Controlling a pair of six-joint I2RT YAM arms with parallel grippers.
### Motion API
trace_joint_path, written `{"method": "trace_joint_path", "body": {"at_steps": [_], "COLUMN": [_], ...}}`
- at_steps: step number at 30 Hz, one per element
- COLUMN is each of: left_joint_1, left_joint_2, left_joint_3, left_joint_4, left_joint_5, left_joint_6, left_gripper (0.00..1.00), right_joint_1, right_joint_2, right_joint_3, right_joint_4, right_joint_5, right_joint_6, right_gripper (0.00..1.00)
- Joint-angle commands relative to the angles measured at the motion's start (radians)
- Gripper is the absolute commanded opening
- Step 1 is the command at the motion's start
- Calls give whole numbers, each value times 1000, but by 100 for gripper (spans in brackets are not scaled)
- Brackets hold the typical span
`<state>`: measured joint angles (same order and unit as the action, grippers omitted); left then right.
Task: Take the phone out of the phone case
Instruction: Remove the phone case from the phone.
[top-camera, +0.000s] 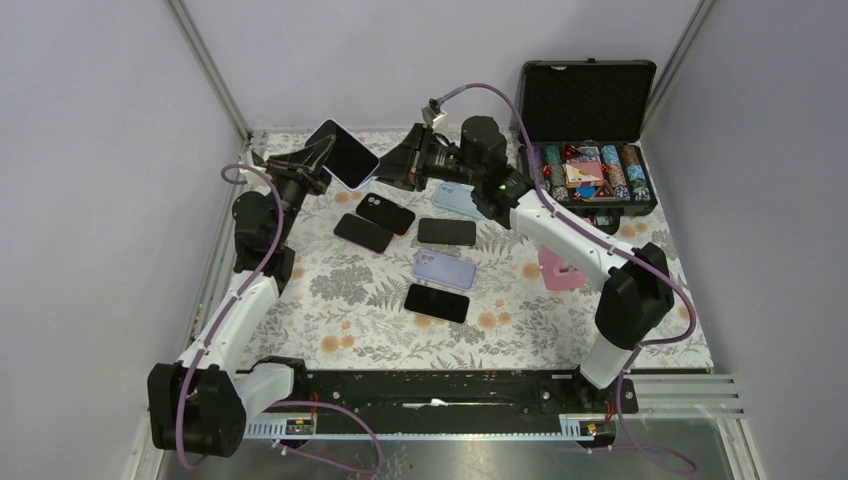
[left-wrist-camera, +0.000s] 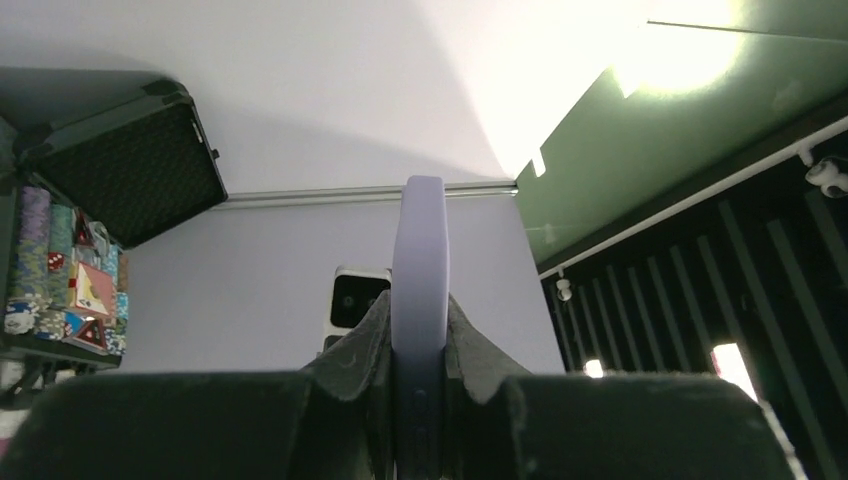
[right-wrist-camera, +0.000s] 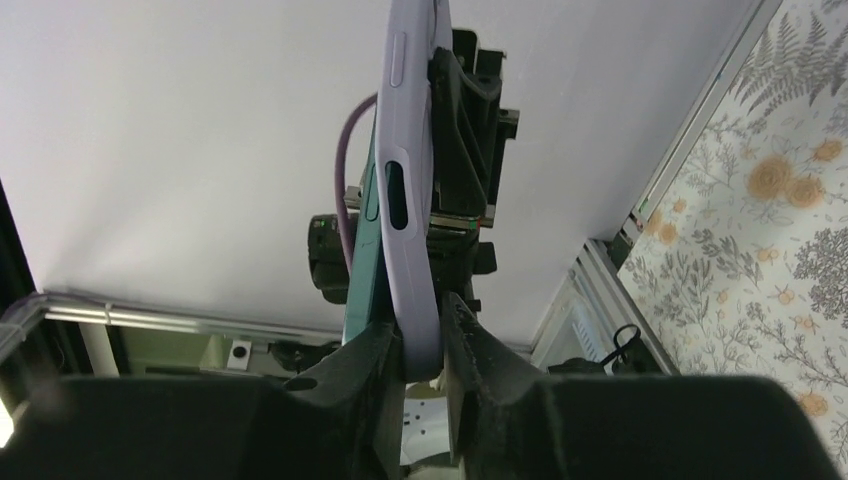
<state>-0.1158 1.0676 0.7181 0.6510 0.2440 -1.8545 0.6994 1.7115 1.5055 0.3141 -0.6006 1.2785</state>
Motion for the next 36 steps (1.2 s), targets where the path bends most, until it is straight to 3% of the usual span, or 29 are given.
{"method": "trace_joint_path", "body": {"at_steps": [1,4,5,7,8,10,11,15,20,28,31,34,36], "left_joint_1": [-50,-49,-46,-32,-20,2,15,85,166,197,197,197,186], "left_joint_2": [-95,-99,-100,-101,-97,-97,-94,-86,-67,-39,-19,10,23], "left_joint_3": [147,176,187,213,228,266,283,320,338,311,289,301,293], "left_joint_4": [209,131,104,4,-30,-184,-254,-453,-462,-316,-226,-384,-386], "left_joint_5": [109,179,212,290,345,432,473,599,739,805,805,776,777], "left_joint_6": [20,128,169,253,317,452,530,710,754,606,524,580,577], "left_gripper": [0,3,14,48,59,74,76,77,76,62,61,60,57], "right_joint_1": [63,59,55,37,26,-7,-22,-77,-117,-158,-159,-158,-158], "right_joint_2": [68,49,40,9,-5,-38,-51,-93,-119,-88,-81,-80,-73], "right_joint_3": [-1,0,-1,-19,-30,-53,-65,-97,-120,-153,-128,-115,-111], "right_joint_4": [-160,-132,-128,-101,-89,-82,-71,-30,-6,251,200,130,105], "right_joint_5": [-111,-138,-145,-167,-177,-198,-215,-288,-358,-453,-482,-492,-497], "right_joint_6": [-69,-100,-116,-129,-136,-149,-152,-148,-131,63,18,-48,-69], "right_gripper": [21,0,0,0,0,0,0,0,0,0,0,0,0]}}
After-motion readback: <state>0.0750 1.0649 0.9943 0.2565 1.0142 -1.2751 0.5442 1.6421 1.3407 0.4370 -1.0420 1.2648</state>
